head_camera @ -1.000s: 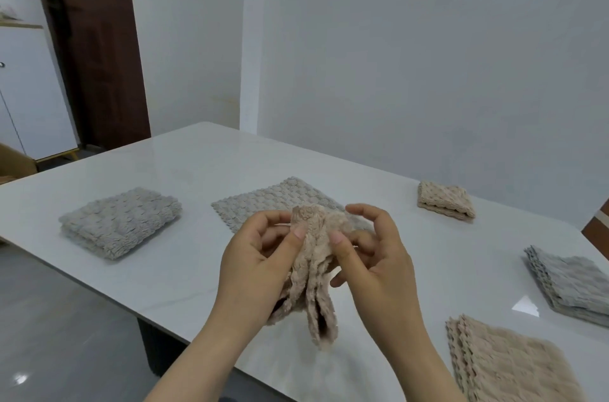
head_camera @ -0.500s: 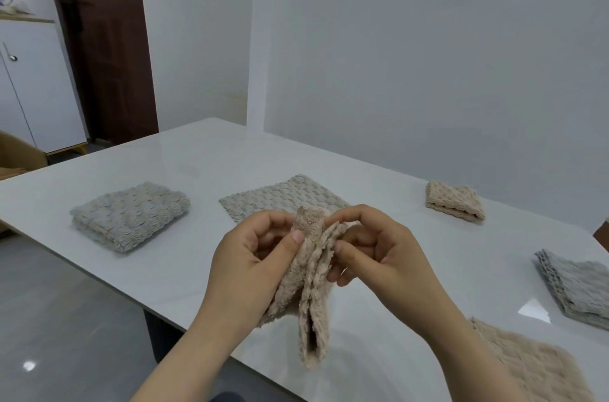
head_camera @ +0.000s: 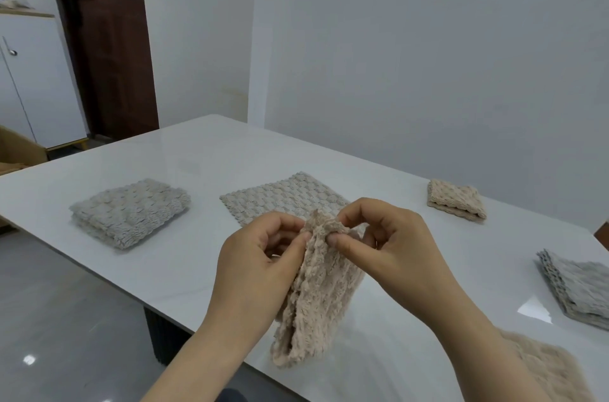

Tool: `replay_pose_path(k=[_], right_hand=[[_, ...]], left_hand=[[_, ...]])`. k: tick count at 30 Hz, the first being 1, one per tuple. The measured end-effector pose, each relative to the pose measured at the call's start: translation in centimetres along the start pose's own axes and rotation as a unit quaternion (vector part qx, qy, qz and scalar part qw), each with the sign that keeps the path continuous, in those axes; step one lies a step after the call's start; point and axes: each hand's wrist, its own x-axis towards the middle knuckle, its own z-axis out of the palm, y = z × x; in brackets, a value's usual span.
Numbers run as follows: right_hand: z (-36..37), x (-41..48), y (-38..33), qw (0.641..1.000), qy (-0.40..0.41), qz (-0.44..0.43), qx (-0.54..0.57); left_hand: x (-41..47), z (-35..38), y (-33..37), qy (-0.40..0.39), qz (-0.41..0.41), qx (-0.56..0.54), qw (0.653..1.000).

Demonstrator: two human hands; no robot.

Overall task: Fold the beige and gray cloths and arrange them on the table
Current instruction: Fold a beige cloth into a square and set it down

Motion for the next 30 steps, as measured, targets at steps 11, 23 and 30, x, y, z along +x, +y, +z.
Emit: replay_pose_path(k=[11,23,30], right_hand=[[0.6,0.3,0.8,1.000,0.010,0.018,-0.008],[-0.1,0.0,0.7,0.995,-0.013,-0.011,-0.099],[-1.5,-0.4,1.6,0.984,-0.082,0.002,-0.156]], left_hand=[[-0.6,-0.2,0.4,-0.032,0.009,-0.007,0.999],[-0.2,-0.6,0.0,-0.016,0.028,0.018,0.999],[0.6,-2.1,-0.2,-0.013,0.045,0.017,0.999]])
